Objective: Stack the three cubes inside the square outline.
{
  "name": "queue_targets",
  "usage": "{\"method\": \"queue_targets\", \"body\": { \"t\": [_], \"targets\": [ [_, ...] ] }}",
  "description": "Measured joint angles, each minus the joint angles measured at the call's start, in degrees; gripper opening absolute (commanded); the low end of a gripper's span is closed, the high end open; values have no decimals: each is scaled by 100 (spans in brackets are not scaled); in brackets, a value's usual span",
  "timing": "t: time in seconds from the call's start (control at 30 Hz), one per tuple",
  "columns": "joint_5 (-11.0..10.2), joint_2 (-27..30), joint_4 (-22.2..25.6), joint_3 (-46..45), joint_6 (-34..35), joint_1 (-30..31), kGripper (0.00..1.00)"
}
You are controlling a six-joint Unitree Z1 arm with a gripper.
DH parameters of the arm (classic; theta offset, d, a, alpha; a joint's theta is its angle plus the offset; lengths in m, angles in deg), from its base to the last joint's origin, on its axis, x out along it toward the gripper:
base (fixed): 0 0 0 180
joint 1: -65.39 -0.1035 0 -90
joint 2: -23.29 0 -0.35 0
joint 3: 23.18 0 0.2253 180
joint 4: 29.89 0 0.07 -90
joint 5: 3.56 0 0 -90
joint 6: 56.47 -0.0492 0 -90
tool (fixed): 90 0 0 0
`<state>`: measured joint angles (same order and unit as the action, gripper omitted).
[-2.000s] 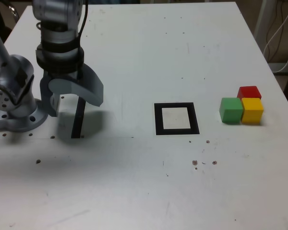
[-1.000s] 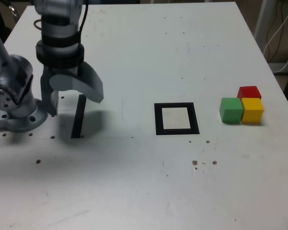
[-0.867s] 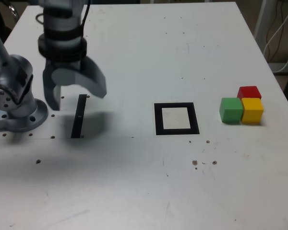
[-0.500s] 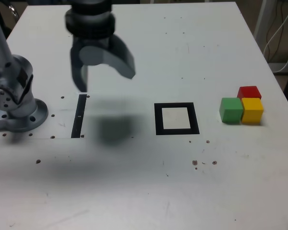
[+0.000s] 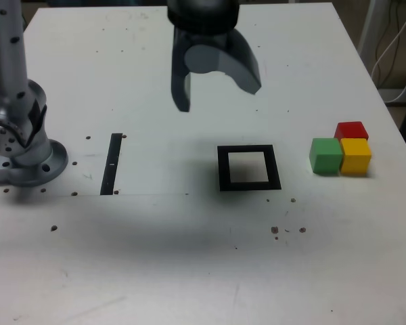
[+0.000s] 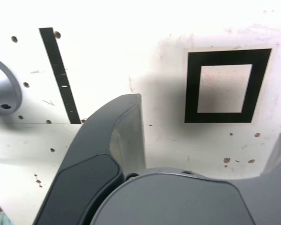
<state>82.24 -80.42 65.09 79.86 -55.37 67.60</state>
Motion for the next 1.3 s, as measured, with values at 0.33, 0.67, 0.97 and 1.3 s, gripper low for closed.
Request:
{"method": "queue_targets", "body": {
  "t": [0.33,0.67,0.97,1.3],
  "targets": [
    [-133,-956,659,1589,-373,15,99],
    [-362,-1916,995,3268,-761,37,99],
    [-648,-2654,1130,4565,-1122,25,97],
    [-660,-3418,1174,5459,-1429,-211,96]
  ]
}}
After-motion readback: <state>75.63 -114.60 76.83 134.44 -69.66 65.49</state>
